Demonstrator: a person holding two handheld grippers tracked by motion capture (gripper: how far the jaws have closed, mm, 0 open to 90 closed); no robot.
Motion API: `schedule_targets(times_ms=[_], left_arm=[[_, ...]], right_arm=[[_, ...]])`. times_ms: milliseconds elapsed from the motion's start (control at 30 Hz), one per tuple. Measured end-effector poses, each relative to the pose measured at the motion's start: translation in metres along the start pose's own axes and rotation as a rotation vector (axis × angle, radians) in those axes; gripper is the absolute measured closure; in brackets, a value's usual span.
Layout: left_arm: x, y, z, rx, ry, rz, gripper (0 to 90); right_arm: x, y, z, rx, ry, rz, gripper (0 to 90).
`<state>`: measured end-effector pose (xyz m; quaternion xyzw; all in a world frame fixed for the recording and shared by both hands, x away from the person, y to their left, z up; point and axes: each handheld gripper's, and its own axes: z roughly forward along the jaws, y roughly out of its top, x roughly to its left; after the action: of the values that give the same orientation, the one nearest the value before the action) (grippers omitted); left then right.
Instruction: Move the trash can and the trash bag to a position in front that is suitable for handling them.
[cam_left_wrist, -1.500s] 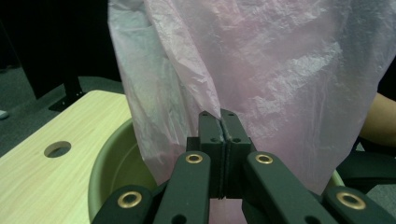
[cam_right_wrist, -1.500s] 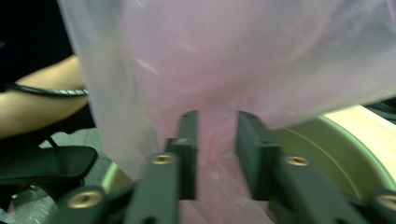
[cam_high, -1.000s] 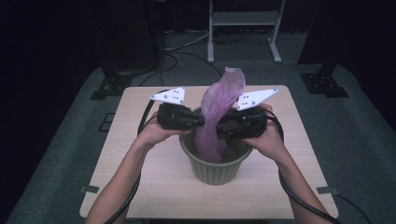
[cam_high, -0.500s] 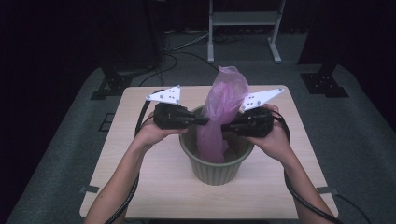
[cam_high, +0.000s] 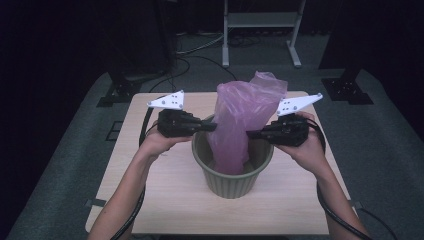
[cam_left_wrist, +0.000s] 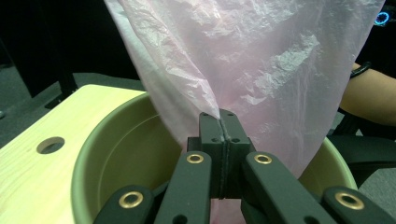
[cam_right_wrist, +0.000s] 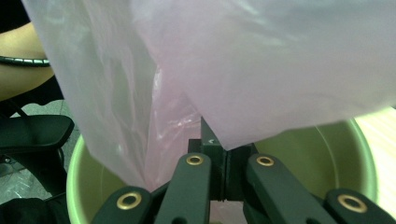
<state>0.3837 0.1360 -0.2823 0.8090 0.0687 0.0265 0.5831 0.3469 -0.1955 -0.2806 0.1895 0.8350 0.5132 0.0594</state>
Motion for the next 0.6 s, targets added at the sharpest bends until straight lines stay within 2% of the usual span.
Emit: schedule_targets(times_ms=[600], left_arm=[[0.007,-0.016,-0.039,-0.042,0.092,-0.049,90.0]], right_arm=[[-0.015,-0.011,-0.032,0.03,-0.052,0.044,89.8]])
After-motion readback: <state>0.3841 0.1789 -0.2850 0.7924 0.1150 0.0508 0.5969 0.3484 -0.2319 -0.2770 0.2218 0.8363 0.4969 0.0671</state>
